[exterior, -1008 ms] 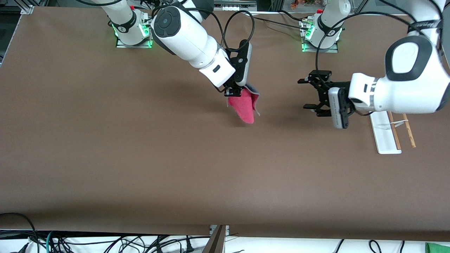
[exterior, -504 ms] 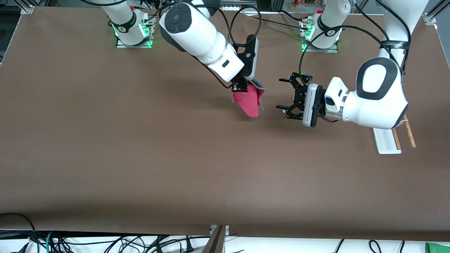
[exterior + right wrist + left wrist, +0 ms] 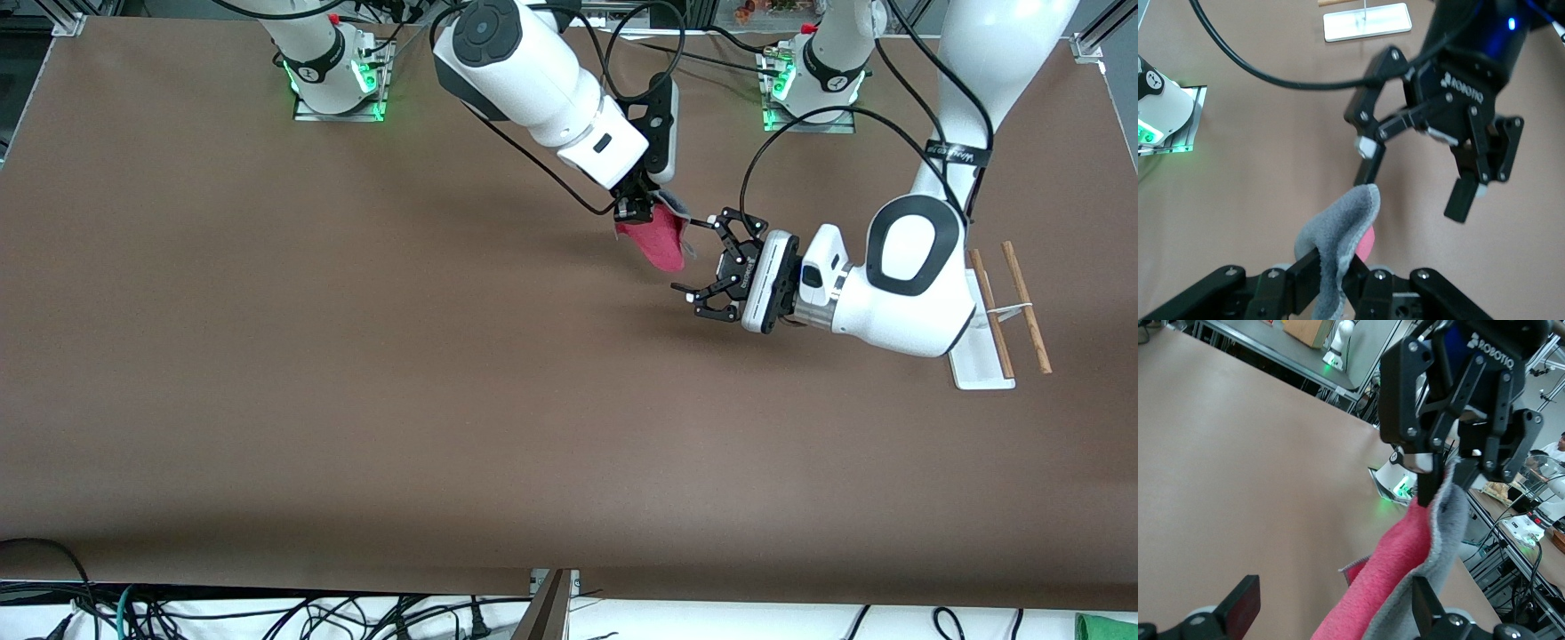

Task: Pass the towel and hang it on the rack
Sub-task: 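Close the left gripper on the hanging towel beside the right gripper, then open the right gripper to release the towel to the left gripper, then carry the towel to the rack while the right arm withdraws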

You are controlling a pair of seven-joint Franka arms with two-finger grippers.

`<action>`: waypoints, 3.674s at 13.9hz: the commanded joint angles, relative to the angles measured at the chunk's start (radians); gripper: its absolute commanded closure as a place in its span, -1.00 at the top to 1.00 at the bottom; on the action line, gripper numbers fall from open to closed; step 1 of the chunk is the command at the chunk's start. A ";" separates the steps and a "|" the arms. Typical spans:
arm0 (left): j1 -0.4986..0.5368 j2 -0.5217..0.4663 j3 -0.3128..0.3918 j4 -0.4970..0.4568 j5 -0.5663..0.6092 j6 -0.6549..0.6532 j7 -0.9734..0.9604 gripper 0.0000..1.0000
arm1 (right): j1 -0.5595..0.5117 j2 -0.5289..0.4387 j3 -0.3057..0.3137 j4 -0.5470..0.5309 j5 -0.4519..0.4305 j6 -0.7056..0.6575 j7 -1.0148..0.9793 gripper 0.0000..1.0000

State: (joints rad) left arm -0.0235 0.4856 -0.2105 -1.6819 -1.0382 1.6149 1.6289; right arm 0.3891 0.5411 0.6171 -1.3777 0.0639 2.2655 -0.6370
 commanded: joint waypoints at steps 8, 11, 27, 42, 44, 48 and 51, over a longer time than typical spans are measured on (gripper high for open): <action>0.046 0.061 0.003 0.014 -0.094 -0.202 0.138 0.92 | 0.007 0.023 0.010 0.042 -0.019 -0.011 0.016 -1.00; 0.042 0.057 0.003 -0.001 -0.144 -0.230 0.192 0.43 | 0.005 0.023 0.010 0.040 -0.019 -0.012 0.016 -1.00; 0.051 0.056 0.005 -0.005 -0.164 -0.310 0.203 -1.00 | -0.004 0.022 0.009 0.037 -0.018 -0.014 0.033 -0.70; 0.181 0.048 0.016 0.123 0.044 -0.391 0.074 -1.00 | -0.240 -0.046 -0.066 0.043 -0.021 -0.348 0.043 1.00; 0.243 0.054 0.016 0.224 0.162 -0.429 0.034 -1.00 | -0.248 -0.047 -0.144 0.061 -0.019 -0.433 0.043 1.00; 0.380 0.057 0.017 0.353 0.352 -0.523 -0.004 -1.00 | -0.318 -0.125 -0.235 0.074 -0.010 -0.549 0.045 1.00; 0.505 0.073 0.019 0.421 0.492 -0.533 0.002 -1.00 | -0.343 -0.170 -0.345 0.069 -0.004 -0.639 0.069 1.00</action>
State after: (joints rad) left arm 0.4185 0.5379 -0.1794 -1.3231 -0.6237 1.1105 1.6439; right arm 0.0579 0.4107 0.3183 -1.2934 0.0542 1.6768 -0.6020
